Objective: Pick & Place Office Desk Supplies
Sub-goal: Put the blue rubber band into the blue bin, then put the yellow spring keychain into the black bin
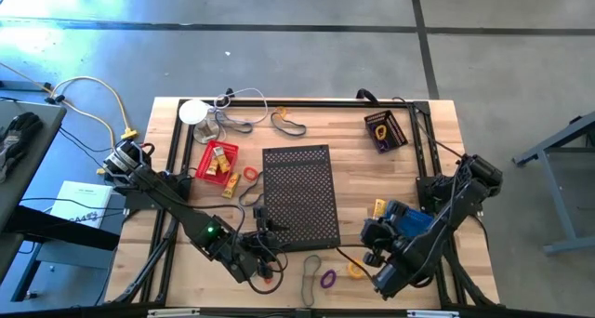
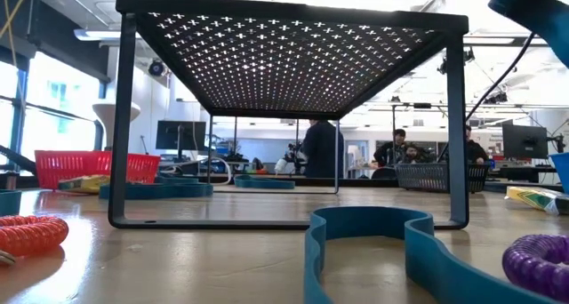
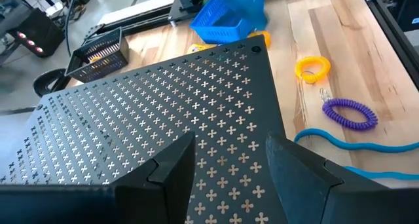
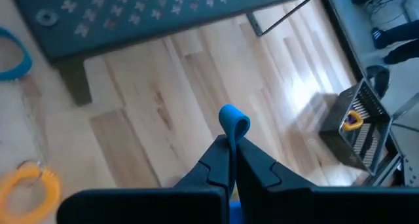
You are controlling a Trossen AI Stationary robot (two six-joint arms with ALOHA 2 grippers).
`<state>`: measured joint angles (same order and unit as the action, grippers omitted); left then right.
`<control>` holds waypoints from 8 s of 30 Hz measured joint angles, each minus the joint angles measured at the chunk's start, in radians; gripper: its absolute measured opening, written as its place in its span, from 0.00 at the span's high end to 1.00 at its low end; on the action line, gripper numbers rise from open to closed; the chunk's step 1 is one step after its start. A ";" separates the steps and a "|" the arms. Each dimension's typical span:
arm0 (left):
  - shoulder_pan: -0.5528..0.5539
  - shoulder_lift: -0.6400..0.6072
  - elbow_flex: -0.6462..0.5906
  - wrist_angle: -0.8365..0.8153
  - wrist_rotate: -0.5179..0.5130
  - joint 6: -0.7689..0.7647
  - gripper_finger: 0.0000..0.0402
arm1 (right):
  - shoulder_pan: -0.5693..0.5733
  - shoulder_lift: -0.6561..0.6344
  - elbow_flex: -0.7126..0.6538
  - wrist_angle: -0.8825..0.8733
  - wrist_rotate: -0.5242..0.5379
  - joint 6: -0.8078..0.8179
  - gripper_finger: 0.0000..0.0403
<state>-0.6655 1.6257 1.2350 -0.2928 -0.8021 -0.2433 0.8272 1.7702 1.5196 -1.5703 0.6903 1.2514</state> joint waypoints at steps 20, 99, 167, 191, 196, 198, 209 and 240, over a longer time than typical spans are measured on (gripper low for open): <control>0.001 0.000 -0.001 -0.032 -0.001 0.003 0.56 | -0.041 -0.280 -0.219 -0.003 -0.151 0.042 0.99; 0.023 0.000 -0.001 -0.043 0.117 -0.099 0.56 | -0.071 -0.356 -0.687 0.284 -0.645 0.238 0.40; -0.012 0.013 -0.003 -0.046 0.138 -0.112 0.56 | -0.073 0.137 -0.461 1.073 -0.540 -0.236 0.71; -0.064 0.013 -0.003 -0.051 0.143 0.073 0.56 | -0.132 -0.038 -0.208 0.498 -0.155 -0.387 0.99; -0.064 0.013 -0.003 -0.051 0.143 0.114 0.56 | -0.217 -0.110 -0.192 0.304 -0.100 -0.386 0.99; -0.064 0.013 -0.003 -0.051 0.143 0.127 0.56 | -0.268 -0.142 -0.188 0.228 -0.051 -0.385 0.99; -0.055 0.013 -0.003 -0.051 0.143 0.188 0.56 | -0.647 -0.272 -0.239 0.110 0.146 -0.470 0.99; -0.004 0.013 -0.027 -0.060 0.168 0.185 0.56 | -1.373 -0.308 -0.697 0.852 -0.145 -0.857 0.77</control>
<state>-0.6693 1.6382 1.2076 -0.3523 -0.6337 -0.0587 -0.5454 1.4623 0.8223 -0.7188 0.5453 0.3949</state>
